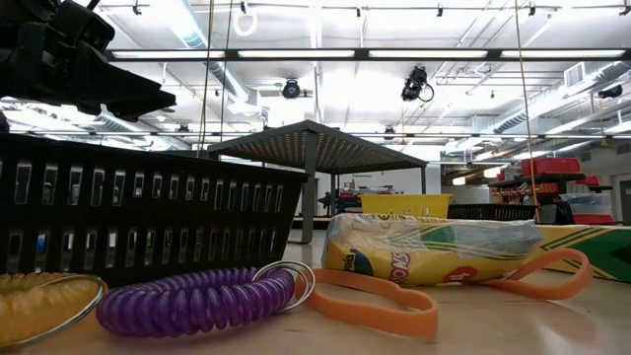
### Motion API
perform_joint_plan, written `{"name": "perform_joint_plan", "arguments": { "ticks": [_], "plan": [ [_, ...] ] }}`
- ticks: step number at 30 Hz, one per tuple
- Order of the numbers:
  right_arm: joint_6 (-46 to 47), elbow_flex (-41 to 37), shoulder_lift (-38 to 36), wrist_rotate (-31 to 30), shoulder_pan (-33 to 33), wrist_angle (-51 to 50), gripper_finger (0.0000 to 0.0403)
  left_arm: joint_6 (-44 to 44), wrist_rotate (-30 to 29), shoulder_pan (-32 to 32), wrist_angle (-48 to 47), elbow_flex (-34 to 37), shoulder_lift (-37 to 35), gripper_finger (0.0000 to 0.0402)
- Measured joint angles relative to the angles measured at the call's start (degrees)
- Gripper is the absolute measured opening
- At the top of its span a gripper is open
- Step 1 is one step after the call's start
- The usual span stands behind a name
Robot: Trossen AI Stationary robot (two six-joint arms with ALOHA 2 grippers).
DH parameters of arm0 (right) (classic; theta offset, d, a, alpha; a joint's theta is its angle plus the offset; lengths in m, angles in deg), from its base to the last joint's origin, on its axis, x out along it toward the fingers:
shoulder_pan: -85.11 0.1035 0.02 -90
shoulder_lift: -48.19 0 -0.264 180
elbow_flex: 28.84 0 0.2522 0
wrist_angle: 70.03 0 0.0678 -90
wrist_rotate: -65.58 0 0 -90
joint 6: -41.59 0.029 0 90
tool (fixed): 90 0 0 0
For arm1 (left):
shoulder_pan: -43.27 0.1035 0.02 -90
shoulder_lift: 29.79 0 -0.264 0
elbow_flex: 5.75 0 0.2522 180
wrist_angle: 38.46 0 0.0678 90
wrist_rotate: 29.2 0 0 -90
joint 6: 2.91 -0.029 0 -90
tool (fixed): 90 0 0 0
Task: Pick & Place Office Desk Supplies
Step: Put the purple rubber band into the top black bin
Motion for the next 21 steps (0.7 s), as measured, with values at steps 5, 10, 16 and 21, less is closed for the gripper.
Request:
{"name": "perform_joint_plan", "arguments": {
  "ticks": [5,10,16,21],
  "plan": [
    [2.26,-2.24,0.0,2.08,0.71,2.96,0.0097,0.0,0.01,0.0,-0.02,0.0,0.0,0.0227],
    [4.13,-4.61,0.0,3.32,2.04,2.8,0.017,0.0,0.01,-0.01,-0.02,-0.01,0.0,0.0227],
    [8.75,-9.75,0.0,5.93,4.74,7.02,0.0203,0.0,0.01,-0.01,-0.02,-0.01,0.0,0.0227],
    [11.29,-14.11,-0.39,6.96,5.52,13.88,0.0202,-0.02,0.01,-0.01,-0.02,0.0,0.0,0.0227]
  ]
}}
